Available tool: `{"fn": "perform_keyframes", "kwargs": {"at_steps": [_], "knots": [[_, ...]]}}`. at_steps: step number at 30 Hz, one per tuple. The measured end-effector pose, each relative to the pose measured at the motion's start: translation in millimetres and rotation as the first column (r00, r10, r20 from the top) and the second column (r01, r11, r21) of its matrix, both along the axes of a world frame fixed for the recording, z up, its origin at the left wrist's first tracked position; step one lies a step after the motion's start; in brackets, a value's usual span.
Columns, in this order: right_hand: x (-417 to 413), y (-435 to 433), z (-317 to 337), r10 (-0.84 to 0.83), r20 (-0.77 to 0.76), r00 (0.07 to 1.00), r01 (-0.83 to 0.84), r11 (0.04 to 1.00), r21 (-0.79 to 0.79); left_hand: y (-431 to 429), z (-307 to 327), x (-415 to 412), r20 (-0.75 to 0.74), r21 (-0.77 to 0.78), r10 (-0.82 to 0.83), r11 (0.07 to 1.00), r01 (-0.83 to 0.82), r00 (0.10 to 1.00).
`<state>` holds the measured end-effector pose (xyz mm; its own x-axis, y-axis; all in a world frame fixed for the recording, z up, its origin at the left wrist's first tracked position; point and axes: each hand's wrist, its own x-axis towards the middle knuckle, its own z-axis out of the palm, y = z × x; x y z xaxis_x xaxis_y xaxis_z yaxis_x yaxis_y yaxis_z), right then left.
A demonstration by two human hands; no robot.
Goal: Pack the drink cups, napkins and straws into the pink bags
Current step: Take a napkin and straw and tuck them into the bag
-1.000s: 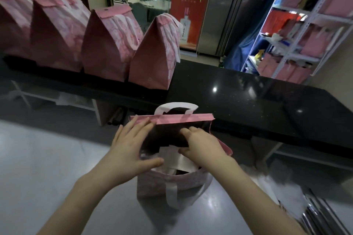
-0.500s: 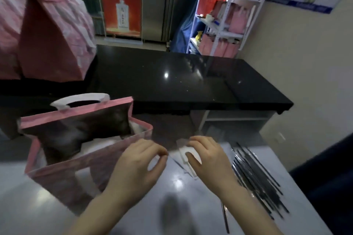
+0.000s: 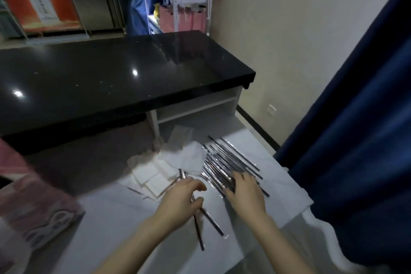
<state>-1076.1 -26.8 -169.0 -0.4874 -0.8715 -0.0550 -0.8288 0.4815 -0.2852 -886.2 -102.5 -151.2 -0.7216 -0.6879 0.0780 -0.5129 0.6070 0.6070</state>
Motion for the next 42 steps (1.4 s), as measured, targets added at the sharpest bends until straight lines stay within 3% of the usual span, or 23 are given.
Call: {"fn": "perform_keyframes", "kwargs": {"at_steps": [6,14,18,22,25,30,35,38,42], "knots": [[-13,-17,-16,0.068,-0.075,0.995,-0.066,0.998,0.017,-8,-22,-42,0.108,0.006,-0.017,1.0,0.016,0.994],[-28,-1,-15,-0.053,0.094,0.994,0.067,0.986,-0.153,-13,-31,-54,0.145,0.107,0.051,0.992,-0.067,0.988],[-35,8,-9,-0.091,0.141,0.986,0.112,0.983,-0.145,-16,-29,-56,0.121,0.105,0.091,0.989,-0.104,0.988],[-37,19,0,-0.127,0.173,0.977,0.164,0.962,-0.217,-17,-22,-51,0.021,0.169,0.201,0.965,-0.201,0.979],[-38,39,5,-0.105,0.277,0.955,0.199,0.919,-0.339,-19,-11,-42,-0.139,0.292,0.297,0.924,-0.247,0.945],[-23,66,11,0.133,0.446,0.885,0.075,0.905,-0.419,-18,7,-21,-0.326,0.432,0.32,0.887,-0.162,0.89],[7,68,28,0.169,0.557,0.813,0.092,0.908,-0.41,-15,18,7,-0.388,0.561,0.409,0.816,-0.14,0.826],[26,63,45,0.231,0.582,0.78,0.042,0.908,-0.416,-13,30,28,-0.468,0.647,0.478,0.759,-0.081,0.743],[60,48,71,0.355,0.502,0.788,-0.099,0.879,-0.467,-9,59,64,-0.511,0.624,0.506,0.774,-0.106,0.694]]}}
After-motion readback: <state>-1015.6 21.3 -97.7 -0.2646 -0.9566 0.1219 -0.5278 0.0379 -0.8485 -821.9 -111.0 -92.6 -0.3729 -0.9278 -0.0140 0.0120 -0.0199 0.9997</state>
